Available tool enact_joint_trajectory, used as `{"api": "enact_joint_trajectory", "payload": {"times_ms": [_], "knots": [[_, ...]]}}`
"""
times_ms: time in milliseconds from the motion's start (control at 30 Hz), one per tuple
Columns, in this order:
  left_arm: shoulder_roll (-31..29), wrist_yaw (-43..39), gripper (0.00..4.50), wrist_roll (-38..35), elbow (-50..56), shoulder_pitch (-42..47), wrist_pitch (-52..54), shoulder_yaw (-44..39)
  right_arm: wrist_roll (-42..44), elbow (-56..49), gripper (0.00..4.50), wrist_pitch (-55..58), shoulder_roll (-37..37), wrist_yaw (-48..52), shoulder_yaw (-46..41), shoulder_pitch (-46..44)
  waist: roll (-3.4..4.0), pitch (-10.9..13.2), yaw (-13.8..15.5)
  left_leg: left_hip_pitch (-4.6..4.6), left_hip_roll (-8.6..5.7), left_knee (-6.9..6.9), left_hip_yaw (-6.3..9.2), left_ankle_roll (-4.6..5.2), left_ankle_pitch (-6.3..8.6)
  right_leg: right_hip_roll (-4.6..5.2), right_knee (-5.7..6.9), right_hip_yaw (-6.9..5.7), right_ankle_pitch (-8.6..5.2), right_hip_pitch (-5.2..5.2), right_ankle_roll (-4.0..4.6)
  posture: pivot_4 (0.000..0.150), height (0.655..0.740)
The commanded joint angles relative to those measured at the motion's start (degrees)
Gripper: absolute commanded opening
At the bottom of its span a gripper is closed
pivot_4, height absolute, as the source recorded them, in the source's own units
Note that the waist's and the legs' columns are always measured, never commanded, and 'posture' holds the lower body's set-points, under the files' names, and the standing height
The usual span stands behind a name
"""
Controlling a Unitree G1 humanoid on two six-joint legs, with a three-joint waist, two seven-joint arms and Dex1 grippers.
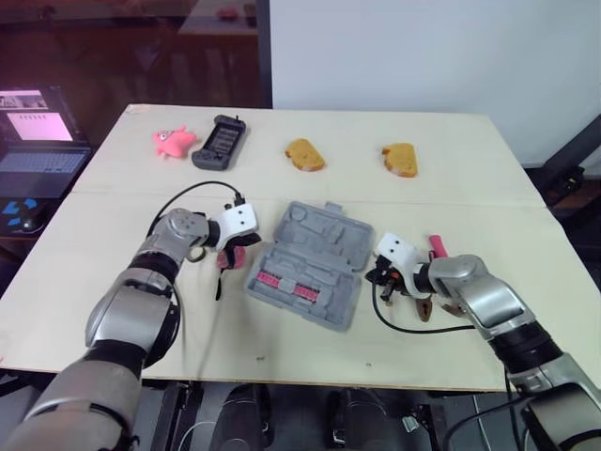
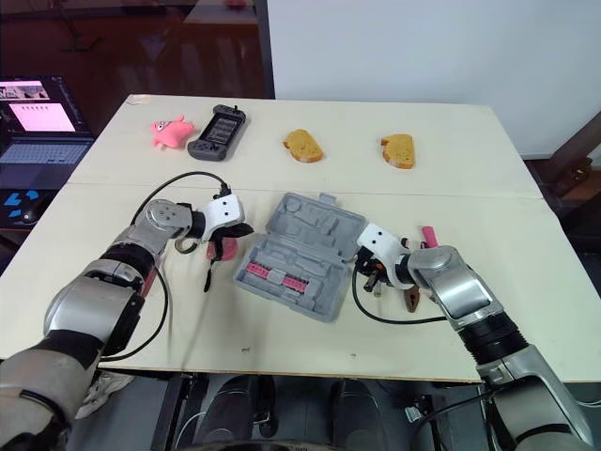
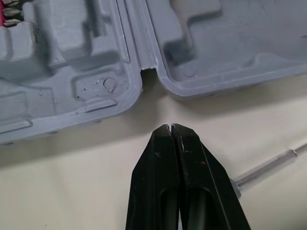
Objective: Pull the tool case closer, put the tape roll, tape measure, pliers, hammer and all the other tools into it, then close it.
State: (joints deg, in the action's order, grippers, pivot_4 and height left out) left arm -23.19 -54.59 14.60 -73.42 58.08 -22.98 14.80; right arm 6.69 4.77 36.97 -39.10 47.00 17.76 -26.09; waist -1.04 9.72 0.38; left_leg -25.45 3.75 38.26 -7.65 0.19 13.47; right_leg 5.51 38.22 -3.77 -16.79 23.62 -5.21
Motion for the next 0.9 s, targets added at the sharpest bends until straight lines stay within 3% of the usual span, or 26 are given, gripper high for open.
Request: {"api": "enact_joint_trajectory", "payload": {"times_ms": [33,900], "knots": [[0.8,1.7,0.0,1.0,-0.2,0.2,-0.5,0.1,-1.3,1.0,0.07,-1.4,0.9,0.5,-0.3,-1.6,0.0,0.0,-0.1,0.0,0.0,0.0,0.0,0.0,0.0,0.0,0.0,0.0,0.0,0.01,0.0,0.15,0.7188],[5.5,9.5,0.0,8.8,-2.9,2.7,-0.7,2.2,-4.8,0.8,0.07,-2.7,3.3,3.3,0.3,-2.5,0.0,0.0,0.3,0.02,-0.03,0.04,0.01,-0.01,-0.01,0.03,0.04,0.0,0.0,-0.03,0.0,0.15,0.7188]]}}
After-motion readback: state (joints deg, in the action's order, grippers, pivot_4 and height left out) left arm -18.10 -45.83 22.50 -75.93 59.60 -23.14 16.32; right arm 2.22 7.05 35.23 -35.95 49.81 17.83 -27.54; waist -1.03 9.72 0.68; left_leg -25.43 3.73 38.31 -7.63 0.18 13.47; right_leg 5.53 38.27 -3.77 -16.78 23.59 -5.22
